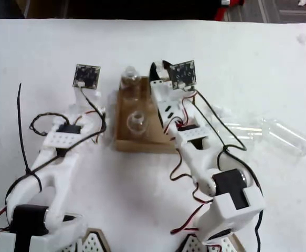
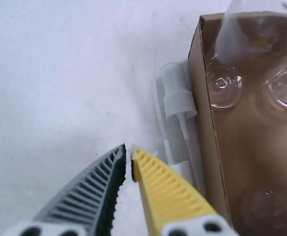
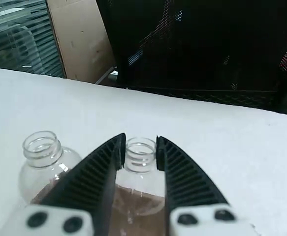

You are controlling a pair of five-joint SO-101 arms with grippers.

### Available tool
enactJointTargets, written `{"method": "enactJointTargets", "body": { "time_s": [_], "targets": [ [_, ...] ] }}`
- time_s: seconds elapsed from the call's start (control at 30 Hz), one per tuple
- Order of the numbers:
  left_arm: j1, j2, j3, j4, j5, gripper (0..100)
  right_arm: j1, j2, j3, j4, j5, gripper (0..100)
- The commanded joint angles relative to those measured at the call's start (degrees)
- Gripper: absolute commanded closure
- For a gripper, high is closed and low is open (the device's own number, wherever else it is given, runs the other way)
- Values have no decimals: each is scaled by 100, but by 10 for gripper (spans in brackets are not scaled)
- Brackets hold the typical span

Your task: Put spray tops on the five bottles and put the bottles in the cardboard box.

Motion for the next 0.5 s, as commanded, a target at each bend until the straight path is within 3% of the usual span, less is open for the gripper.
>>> {"method": "enactJointTargets", "body": {
  "time_s": [0.0, 0.23, 0.47],
  "targets": [
    [66, -22, -70, -141, -79, 976, 48, -4, -62, -31, 79, 981],
    [66, -22, -70, -141, -79, 976, 48, -4, -18, -13, 88, 974],
    [66, -22, -70, -141, -79, 976, -48, 13, 105, 13, 79, 820]
  ]
}}
